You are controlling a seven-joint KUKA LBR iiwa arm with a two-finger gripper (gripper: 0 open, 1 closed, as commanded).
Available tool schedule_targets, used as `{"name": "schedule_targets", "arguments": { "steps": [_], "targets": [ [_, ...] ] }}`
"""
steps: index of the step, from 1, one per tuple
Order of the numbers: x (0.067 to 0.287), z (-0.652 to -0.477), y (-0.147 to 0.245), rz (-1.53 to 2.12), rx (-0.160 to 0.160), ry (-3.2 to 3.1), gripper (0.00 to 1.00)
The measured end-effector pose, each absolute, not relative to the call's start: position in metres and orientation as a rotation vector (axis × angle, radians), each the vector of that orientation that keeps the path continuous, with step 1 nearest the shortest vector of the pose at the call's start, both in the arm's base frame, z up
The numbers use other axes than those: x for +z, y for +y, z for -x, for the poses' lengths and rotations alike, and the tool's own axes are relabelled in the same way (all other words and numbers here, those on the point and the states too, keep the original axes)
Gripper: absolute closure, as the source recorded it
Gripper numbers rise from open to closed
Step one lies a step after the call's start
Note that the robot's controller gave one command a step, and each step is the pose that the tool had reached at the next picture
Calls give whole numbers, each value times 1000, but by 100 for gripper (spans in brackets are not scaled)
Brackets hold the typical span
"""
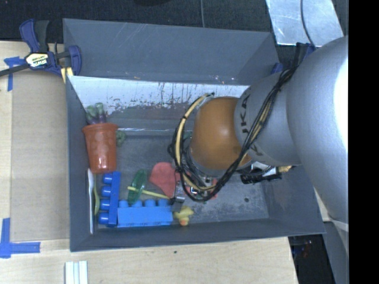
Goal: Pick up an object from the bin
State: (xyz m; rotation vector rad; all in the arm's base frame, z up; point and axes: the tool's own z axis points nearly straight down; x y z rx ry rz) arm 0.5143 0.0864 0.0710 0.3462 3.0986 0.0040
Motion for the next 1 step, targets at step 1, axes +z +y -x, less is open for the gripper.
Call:
{"name": "schedule_targets", "arguments": {
  "steps": [1],
  "targets": [
    [74, -519, 71, -368, 6, 3096, 100]
  ]
}}
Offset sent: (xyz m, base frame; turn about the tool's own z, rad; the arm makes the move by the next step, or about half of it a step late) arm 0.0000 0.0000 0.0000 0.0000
